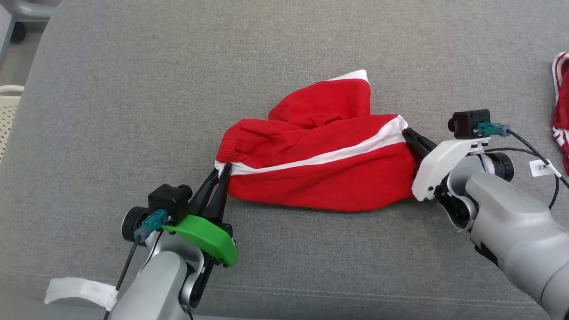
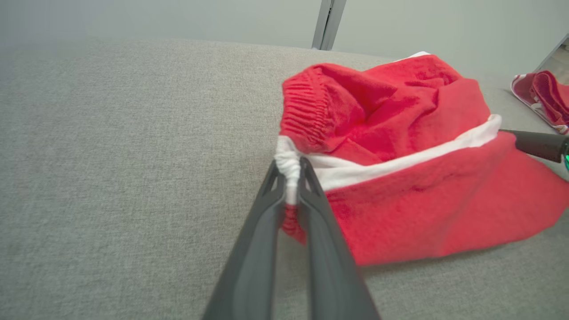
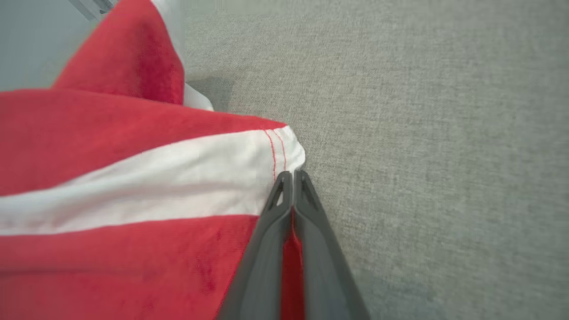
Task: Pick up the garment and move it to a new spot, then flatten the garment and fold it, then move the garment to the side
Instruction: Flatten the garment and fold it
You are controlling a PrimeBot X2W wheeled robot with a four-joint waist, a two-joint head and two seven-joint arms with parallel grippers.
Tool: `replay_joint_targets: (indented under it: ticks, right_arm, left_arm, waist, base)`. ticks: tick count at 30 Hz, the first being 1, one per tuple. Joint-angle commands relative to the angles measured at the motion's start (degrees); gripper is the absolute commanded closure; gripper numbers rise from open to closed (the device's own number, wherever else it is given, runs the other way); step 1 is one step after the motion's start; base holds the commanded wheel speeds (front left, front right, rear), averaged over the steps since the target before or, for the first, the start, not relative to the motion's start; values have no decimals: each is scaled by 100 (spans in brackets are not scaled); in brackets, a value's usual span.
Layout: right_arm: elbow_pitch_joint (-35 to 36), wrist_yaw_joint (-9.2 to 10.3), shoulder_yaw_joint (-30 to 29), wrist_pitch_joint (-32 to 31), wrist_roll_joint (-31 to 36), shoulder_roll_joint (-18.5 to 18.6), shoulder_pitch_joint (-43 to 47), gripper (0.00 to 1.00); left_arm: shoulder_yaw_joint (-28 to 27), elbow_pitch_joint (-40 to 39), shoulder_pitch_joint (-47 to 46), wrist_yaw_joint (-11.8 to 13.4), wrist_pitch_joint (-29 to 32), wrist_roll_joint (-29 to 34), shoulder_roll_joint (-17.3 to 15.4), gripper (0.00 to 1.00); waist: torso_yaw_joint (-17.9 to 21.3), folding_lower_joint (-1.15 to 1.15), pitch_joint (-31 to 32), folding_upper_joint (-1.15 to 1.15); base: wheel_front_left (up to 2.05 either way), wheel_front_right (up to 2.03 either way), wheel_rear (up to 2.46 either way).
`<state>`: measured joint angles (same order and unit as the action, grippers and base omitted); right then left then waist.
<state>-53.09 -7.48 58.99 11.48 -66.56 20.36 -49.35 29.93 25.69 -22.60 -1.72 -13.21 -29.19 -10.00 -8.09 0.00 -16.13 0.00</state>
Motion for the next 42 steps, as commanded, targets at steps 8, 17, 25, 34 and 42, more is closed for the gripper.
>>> replay_joint_targets:
  ticks: [8, 17, 25, 34, 42]
  right_arm:
    - [689, 0, -245, 378, -75, 435, -139, 100]
    - [1768, 0, -1624, 374, 696, 752, 213, 100]
    - [2740, 1, -2494, 374, 1269, 836, 521, 100]
    - [3444, 0, -2690, 375, 1455, 1150, -38, 100]
    - [3587, 0, -2731, 292, 1644, 1436, -764, 100]
  left_arm:
    - [-226, -272, 116, -30, -117, -229, -55, 100]
    - [-598, -701, 23, -195, 105, -805, -202, 100]
    - [-826, -1547, -408, -367, 896, -1450, -468, 100]
    - [-1044, -2438, -1480, -349, 2251, -2397, -624, 100]
    - [-1011, -2616, -2208, -168, 3166, -2736, -774, 100]
  waist:
    - [265, 0, 357, 0]
    - [526, 0, 792, 0]
    - [748, 0, 1333, 0]
    - [994, 0, 1747, 0]
    - [1118, 0, 1853, 0]
  base:
    - [0, 0, 0]
    - [0, 0, 0]
    - [0, 0, 0]
    - [0, 0, 0]
    - [0, 0, 0]
